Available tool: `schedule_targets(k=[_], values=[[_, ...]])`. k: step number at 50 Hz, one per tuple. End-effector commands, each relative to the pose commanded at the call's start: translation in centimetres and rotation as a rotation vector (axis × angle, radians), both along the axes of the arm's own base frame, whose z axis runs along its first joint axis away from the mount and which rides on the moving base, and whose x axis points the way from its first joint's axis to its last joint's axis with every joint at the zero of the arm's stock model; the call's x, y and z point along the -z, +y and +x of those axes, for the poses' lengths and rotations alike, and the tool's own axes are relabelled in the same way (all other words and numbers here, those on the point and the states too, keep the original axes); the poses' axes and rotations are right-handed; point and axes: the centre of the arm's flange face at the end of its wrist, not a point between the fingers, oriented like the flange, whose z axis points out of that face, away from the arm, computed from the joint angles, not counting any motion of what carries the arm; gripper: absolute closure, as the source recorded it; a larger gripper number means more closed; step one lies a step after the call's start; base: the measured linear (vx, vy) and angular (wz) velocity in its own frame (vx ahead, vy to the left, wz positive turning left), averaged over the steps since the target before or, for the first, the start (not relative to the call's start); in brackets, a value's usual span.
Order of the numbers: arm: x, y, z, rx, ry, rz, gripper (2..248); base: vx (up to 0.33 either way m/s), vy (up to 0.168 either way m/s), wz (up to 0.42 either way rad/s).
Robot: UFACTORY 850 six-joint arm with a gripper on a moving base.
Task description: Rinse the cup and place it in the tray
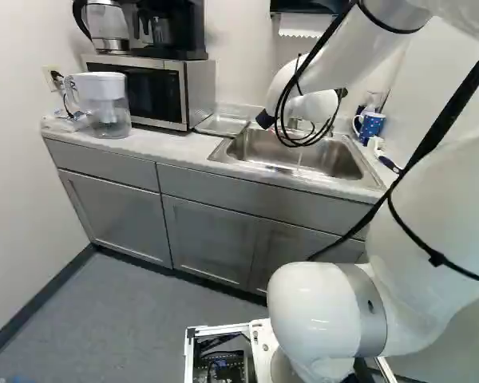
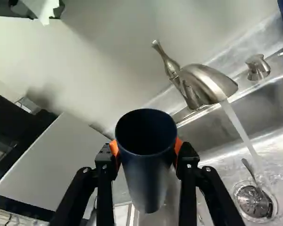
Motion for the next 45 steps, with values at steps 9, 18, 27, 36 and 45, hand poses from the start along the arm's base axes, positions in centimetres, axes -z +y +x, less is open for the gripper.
schedule_targets(k=[9, 18, 27, 36, 45], values=[[0.00, 0.00, 0.00, -0.019, 0.012, -0.092, 125, 0.000, 0.000, 0.000], [0.00, 0.00, 0.00, -0.038, 0.025, -0.184, 125, 0.000, 0.000, 0.000], [0.00, 0.00, 0.00, -0.056, 0.037, -0.276, 125, 0.000, 0.000, 0.000], [0.00, 0.00, 0.00, -0.075, 0.049, -0.368, 125, 0.000, 0.000, 0.000], [0.00, 0.00, 0.00, -0.094, 0.062, -0.459, 125, 0.000, 0.000, 0.000]])
